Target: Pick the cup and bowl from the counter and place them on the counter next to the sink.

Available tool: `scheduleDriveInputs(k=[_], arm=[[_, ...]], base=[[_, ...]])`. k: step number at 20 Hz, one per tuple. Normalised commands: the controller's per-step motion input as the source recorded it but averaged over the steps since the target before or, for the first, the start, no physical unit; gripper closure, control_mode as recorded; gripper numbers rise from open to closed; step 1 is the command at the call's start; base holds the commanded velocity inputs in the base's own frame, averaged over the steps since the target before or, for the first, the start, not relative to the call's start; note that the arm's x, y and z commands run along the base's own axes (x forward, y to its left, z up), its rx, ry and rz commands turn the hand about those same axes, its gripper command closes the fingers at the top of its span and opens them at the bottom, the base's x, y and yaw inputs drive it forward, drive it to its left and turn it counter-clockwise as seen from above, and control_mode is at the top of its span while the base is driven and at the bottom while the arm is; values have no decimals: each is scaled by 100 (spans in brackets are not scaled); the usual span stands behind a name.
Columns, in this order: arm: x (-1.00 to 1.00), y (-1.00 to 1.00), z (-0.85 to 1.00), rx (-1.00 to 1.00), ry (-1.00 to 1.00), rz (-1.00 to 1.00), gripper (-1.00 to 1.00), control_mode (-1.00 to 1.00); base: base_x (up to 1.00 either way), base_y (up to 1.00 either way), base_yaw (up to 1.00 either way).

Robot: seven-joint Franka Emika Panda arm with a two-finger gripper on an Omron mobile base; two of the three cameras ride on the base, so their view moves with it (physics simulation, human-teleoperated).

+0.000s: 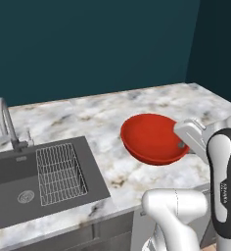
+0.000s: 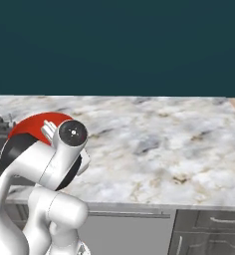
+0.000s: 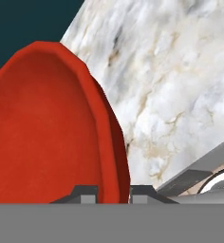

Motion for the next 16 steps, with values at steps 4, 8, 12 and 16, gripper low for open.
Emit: scheduleDriveInputs(k=[4, 8, 12, 16], arm=[[0, 0, 0, 0, 0, 0, 100, 100], [0, 0, 0, 0, 0, 0, 100, 100], [0, 0, 0, 0, 0, 0, 100, 100], [0, 0, 0, 0, 0, 0, 100, -100]], base=[[0, 0, 0], [0, 0, 0], [0, 0, 0], [0, 0, 0]])
